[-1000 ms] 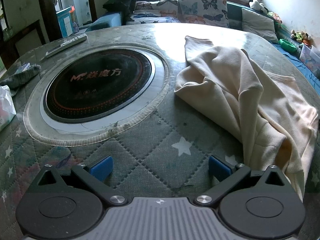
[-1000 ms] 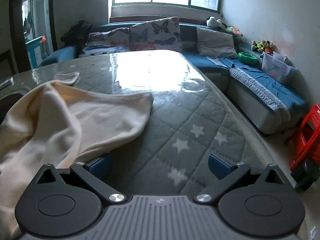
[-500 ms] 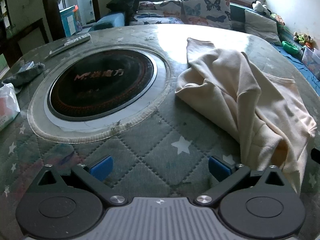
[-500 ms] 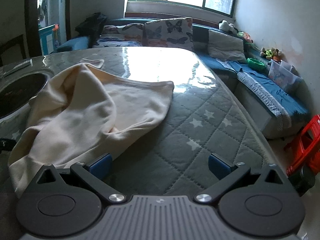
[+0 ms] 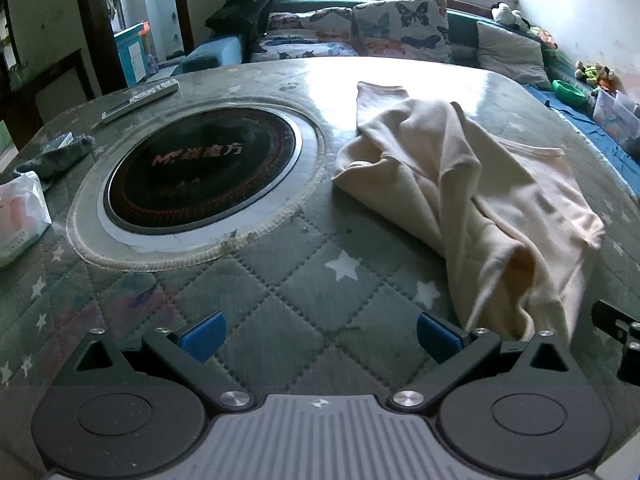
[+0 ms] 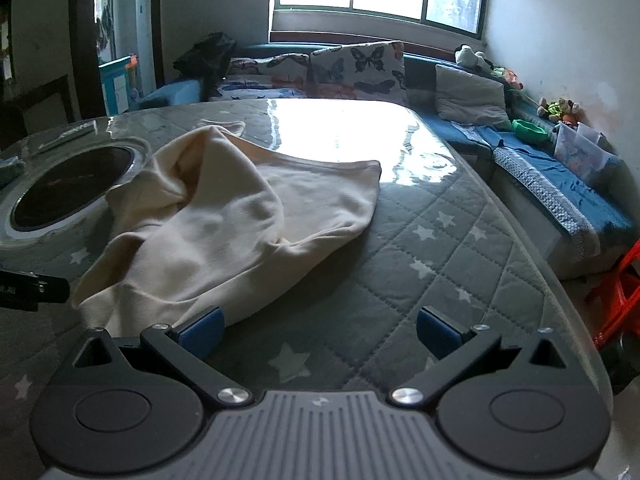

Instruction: Fold clothes

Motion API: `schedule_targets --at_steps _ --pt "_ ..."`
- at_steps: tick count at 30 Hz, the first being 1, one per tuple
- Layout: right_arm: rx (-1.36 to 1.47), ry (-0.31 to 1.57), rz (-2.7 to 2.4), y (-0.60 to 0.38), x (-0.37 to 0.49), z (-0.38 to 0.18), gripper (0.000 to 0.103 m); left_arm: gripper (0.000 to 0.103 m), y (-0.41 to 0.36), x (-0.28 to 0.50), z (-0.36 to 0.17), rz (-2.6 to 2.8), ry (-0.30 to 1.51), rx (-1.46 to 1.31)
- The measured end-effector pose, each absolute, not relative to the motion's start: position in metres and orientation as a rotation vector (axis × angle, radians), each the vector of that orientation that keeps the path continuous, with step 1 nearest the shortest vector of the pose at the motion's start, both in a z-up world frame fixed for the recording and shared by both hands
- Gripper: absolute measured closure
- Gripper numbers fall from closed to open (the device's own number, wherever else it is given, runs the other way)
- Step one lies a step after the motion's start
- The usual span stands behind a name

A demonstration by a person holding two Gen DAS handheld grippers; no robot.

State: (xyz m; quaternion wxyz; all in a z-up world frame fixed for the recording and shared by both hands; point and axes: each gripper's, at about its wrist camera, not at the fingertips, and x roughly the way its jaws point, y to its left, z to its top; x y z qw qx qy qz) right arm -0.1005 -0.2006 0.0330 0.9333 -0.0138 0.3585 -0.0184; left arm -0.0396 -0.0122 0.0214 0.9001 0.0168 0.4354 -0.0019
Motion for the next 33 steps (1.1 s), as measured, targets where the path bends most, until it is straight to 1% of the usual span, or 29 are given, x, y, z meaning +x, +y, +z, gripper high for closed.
schedule_targets --at_steps 16,33 --pt "-0.009 0.693 0.011 -0.186 -0.148 0.033 0.0 0.0 -0.027 -0.087 0.024 -0.038 0.86 0.064" --pt "-0.006 0.67 0.043 -0.175 -0.162 0.033 0.0 0.0 -0.034 -0.101 0.021 -0.052 0.842 0.069"
